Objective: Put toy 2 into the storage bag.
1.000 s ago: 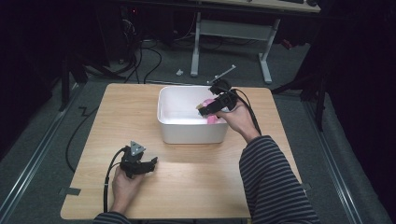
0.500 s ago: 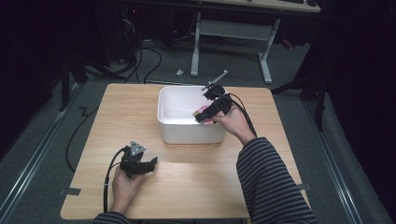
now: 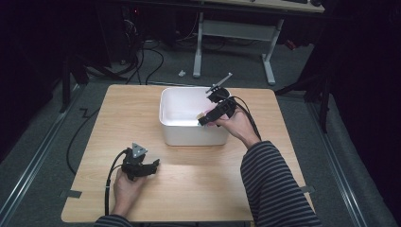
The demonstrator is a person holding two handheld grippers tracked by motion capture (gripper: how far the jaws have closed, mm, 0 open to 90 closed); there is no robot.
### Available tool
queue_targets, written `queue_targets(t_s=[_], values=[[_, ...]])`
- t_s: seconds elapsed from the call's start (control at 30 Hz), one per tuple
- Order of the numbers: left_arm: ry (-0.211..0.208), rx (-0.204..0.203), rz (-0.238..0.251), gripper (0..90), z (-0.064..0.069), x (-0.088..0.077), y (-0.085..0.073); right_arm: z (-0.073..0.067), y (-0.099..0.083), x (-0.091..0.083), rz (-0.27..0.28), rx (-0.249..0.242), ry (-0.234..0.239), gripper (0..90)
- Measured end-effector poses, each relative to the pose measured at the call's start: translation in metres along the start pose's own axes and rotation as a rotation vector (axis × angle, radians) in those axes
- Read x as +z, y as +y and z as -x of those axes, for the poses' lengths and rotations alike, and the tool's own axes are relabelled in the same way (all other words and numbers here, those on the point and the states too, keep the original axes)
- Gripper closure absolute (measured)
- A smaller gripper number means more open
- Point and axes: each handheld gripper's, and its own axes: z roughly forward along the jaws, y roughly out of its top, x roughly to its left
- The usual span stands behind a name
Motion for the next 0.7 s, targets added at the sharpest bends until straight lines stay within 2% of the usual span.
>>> queue_targets(t_s=[0.37,0.47,0.5,0.57,0.7], values=[[0.000,0.002,-0.001,26.6,0.000,0.000,0.000,0.002,-0.013,-0.022,0.095,-0.007,-0.003,14.3],[0.000,0.002,-0.001,26.6,0.000,0.000,0.000,0.006,-0.026,-0.036,0.152,-0.001,-0.015,15.7],[-0.001,0.002,0.000,26.6,0.000,0.000,0.000,0.006,-0.026,-0.036,0.152,-0.001,-0.015,15.7],[-0.001,0.002,-0.001,26.6,0.000,0.000,0.000,0.008,-0.037,-0.046,0.193,-0.002,-0.044,18.5],[0.000,0.002,-0.001,26.6,0.000,0.000,0.000,0.010,-0.048,-0.053,0.222,0.005,-0.054,19.2]])
